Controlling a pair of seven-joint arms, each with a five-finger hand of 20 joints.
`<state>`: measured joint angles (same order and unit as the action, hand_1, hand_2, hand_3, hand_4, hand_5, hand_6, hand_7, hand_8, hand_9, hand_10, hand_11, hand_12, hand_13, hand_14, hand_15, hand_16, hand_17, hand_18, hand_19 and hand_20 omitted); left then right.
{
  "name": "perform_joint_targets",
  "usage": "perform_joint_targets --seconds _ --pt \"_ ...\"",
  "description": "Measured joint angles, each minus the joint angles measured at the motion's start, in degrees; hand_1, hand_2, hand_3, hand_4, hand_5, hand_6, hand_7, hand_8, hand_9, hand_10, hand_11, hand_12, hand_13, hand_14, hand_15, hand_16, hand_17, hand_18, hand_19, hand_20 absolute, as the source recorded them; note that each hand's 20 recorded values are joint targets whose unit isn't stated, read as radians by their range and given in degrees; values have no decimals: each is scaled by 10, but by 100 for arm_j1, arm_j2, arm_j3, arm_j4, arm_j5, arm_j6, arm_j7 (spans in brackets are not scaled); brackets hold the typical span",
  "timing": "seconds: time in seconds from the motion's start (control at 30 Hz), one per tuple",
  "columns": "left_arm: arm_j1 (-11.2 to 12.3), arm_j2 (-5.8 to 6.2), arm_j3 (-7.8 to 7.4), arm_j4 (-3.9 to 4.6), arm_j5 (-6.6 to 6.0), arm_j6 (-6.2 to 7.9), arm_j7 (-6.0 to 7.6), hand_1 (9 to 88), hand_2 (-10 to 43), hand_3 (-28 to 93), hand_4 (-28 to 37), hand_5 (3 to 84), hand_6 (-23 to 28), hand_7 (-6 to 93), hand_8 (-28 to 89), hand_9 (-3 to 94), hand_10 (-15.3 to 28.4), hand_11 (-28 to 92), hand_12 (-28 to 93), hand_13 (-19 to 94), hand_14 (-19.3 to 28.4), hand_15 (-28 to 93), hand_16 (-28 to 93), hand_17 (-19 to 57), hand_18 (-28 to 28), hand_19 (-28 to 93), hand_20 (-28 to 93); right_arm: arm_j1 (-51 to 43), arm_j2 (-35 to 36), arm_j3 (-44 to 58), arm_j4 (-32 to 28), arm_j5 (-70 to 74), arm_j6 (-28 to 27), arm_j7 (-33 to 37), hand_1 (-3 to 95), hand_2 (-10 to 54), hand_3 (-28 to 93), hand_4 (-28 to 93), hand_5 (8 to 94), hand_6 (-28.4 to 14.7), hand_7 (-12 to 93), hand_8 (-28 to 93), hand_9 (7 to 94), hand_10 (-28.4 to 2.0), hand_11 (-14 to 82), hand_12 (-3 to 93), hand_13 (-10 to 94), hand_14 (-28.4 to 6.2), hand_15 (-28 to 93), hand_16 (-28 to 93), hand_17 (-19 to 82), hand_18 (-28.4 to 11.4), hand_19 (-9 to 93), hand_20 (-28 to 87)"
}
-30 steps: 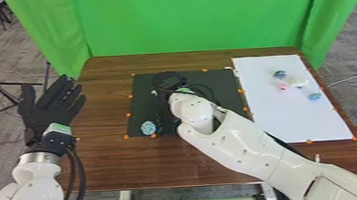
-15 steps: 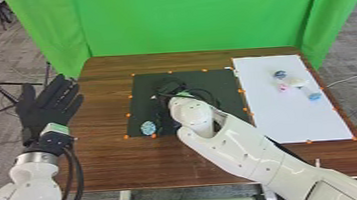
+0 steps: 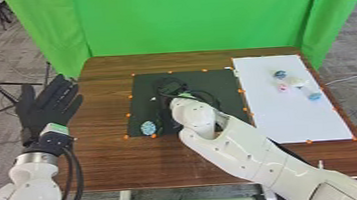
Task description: Arrange flowers
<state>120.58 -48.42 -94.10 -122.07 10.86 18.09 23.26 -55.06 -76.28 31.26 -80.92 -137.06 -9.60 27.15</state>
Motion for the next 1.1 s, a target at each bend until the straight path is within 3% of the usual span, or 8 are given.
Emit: perform_joint_targets --seconds 0.03,0.2,0.33,0.47,0.5,0.57,0.7,1.1 --pt "3 0 -5 -2 0 0 -3 250 151 682 -283 399 76 172 -100 320 139 247 110 208 133 410 -69 -60 136 351 141 -9 15 -4 -15 0 11 0 402 -58 783 -273 632 -48 150 -166 653 -180 124 67 766 -105 384 237 373 -263 830 368" --pt "53 -3 -57 -11 2 0 -12 249 157 676 -283 399 76 172 -100 322 138 247 110 211 135 416 -71 -60 135 351 141 -56 98 -56 -48 4 192 -16 337 132 682 -282 648 -56 140 -160 656 -173 123 78 754 -108 396 239 357 -259 824 359" --pt "54 -4 -54 -9 6 -1 -32 245 159 677 -283 400 76 172 -100 323 139 247 109 211 135 417 -72 -60 135 351 141 -99 120 -56 -51 34 200 -16 399 184 601 -282 647 -38 146 -155 668 -152 122 93 743 -105 414 245 349 -250 822 358" --pt "41 -4 -42 -5 9 -1 -49 245 159 679 -283 400 76 172 -99 324 140 249 110 213 134 418 -72 -60 135 352 142 -112 129 -93 -38 29 281 -15 442 136 674 -282 634 -34 154 -123 673 -140 125 108 741 -99 432 244 353 -246 822 353" --pt "39 -4 -41 -5 9 -1 -51 244 159 681 -283 400 76 172 -99 324 140 249 110 213 134 418 -72 -60 135 351 142 -112 130 -105 -36 27 300 -13 442 113 701 -282 621 -34 155 -128 670 -140 128 109 741 -98 435 241 355 -247 824 348" --pt "37 -4 -41 -5 9 -1 -52 246 158 684 -283 400 77 174 -98 324 140 250 110 213 134 420 -72 -60 135 351 142 -113 132 -119 -37 21 312 -9 421 4 785 -283 562 -43 163 -150 651 -144 131 107 737 -97 445 233 359 -251 832 332" --pt "37 -4 -41 -5 6 6 -48 251 153 687 -283 402 78 180 -97 325 140 252 111 214 134 423 -72 -60 135 353 142 -121 139 -118 -46 16 312 -2 409 -63 796 -283 501 -61 164 -153 633 -154 130 105 727 -101 456 230 357 -249 835 324" --pt "39 -14 -44 -8 7 7 -43 261 144 687 -283 400 78 184 -99 322 139 254 111 213 134 424 -74 -59 135 355 142 -180 214 18 -184 117 391 108 327 -95 777 -276 465 -77 136 -135 589 -177 120 99 706 -114 465 210 351 -252 842 310"
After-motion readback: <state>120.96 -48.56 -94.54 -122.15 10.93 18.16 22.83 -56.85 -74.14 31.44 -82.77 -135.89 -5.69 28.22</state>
